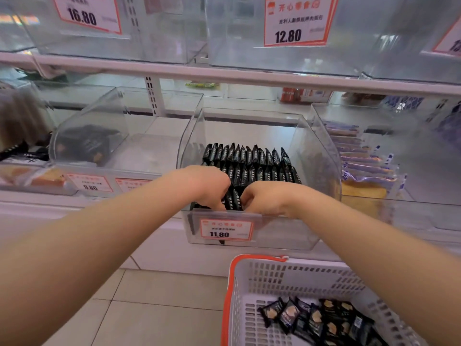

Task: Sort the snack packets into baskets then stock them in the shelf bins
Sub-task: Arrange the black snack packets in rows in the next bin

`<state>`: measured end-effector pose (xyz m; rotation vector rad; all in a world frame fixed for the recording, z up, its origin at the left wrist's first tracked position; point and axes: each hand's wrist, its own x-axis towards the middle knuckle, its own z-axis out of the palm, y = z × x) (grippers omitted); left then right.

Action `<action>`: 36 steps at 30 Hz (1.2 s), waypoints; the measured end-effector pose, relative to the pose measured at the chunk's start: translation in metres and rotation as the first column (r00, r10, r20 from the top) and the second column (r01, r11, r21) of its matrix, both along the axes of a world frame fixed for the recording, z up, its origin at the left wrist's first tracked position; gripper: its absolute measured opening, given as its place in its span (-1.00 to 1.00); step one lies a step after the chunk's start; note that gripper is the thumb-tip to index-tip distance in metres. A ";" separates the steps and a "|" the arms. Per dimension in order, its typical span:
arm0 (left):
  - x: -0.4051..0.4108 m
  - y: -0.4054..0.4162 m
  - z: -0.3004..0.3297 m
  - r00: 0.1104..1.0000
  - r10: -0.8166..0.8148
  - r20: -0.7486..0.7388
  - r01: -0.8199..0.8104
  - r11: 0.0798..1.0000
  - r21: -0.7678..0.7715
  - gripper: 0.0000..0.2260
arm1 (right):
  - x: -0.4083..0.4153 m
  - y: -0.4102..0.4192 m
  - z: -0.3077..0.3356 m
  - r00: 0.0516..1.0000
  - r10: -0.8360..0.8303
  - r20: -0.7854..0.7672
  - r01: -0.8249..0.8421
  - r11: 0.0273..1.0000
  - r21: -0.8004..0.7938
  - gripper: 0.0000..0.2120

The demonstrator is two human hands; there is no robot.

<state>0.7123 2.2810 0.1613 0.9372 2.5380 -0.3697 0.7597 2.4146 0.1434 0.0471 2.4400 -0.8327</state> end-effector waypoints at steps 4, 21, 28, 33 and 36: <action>-0.001 0.001 -0.004 0.999 0.027 -0.020 -0.027 1.000 0.001 -0.69 | -0.004 -0.003 -0.007 0.999 0.047 -0.016 -0.045 0.994 0.101 -0.88; 0.005 0.000 0.017 0.980 0.002 -0.200 0.005 0.999 0.034 -0.71 | 0.002 0.020 0.005 0.998 0.045 0.035 -0.043 0.999 -0.031 -0.65; 0.067 0.015 0.037 0.913 -0.149 -0.381 0.287 0.897 0.337 -0.87 | 0.062 0.060 0.039 0.874 0.092 -0.476 -0.129 0.991 -0.046 -0.72; 0.115 0.044 -0.018 0.819 -0.459 -0.344 0.531 0.833 0.152 -0.76 | 0.133 0.106 -0.004 0.921 -0.037 -0.388 -0.065 0.967 -0.245 -0.84; 0.127 0.070 -0.060 0.844 -0.500 -0.195 0.518 0.854 0.049 -0.74 | 0.156 0.135 -0.059 0.978 -0.101 -0.185 0.061 0.976 -0.210 -0.91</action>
